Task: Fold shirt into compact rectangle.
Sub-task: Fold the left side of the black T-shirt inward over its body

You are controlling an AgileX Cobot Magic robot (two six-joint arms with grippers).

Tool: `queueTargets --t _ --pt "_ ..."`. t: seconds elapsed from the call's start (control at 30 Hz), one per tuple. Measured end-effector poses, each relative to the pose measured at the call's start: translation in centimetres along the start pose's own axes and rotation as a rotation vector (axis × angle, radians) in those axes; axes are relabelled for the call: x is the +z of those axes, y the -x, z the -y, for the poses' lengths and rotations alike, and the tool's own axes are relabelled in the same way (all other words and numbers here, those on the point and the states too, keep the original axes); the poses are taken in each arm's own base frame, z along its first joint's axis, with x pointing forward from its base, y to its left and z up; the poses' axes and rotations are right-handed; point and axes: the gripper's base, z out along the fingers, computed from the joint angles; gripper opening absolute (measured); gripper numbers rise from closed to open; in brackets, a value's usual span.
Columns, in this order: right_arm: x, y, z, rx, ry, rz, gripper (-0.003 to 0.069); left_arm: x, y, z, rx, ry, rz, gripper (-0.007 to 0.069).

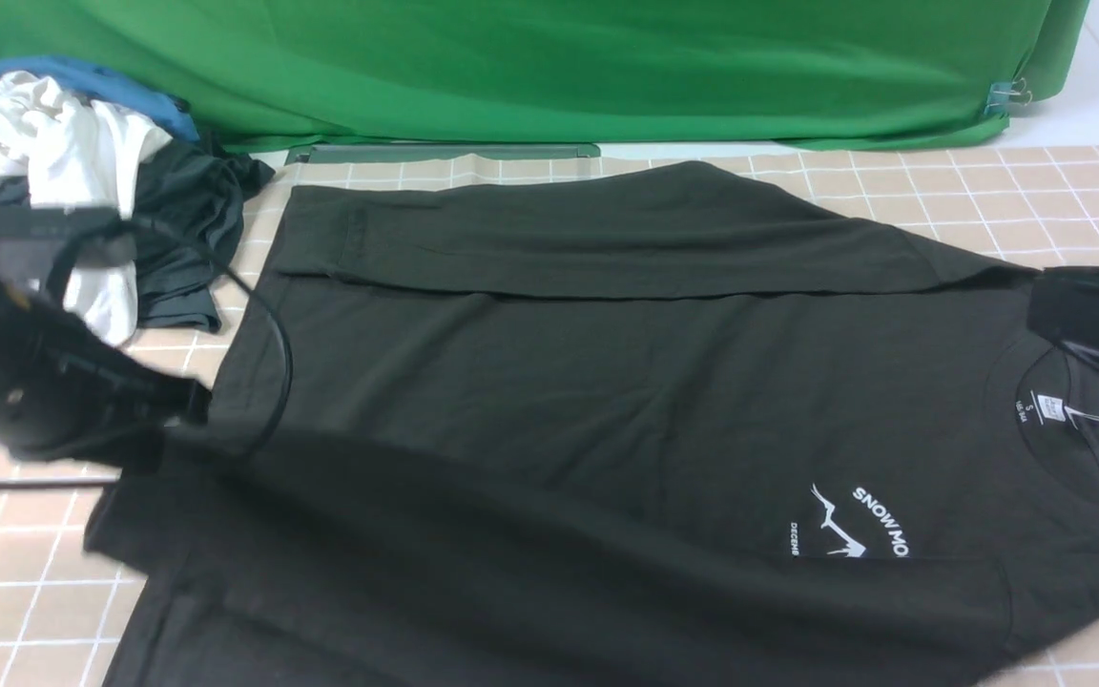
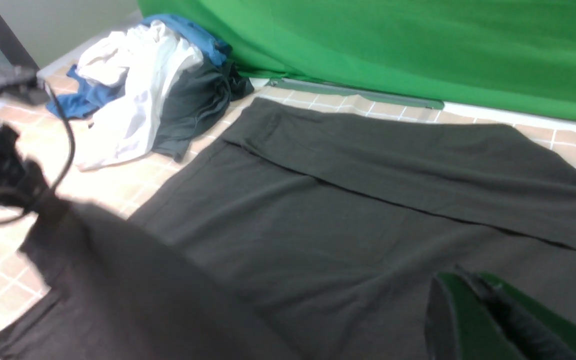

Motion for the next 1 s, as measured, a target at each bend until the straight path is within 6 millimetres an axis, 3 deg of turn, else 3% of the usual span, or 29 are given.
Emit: queueTargets --t 0.53,0.87,1.0 --pt "3.2 -1.2 0.3 0.003 -0.028 -0.137 0.0045 3.3 7.2 -0.9 0.045 0.056 0.077 0.0035" --pt "3.4 -1.3 0.3 0.003 -0.030 -0.145 0.0050 6.8 8.6 -1.5 0.084 0.092 0.054 0.0044" --pt "3.4 -1.4 0.4 0.002 -0.032 -0.157 0.0051 7.3 9.1 -1.8 0.132 0.130 0.095 0.0128"
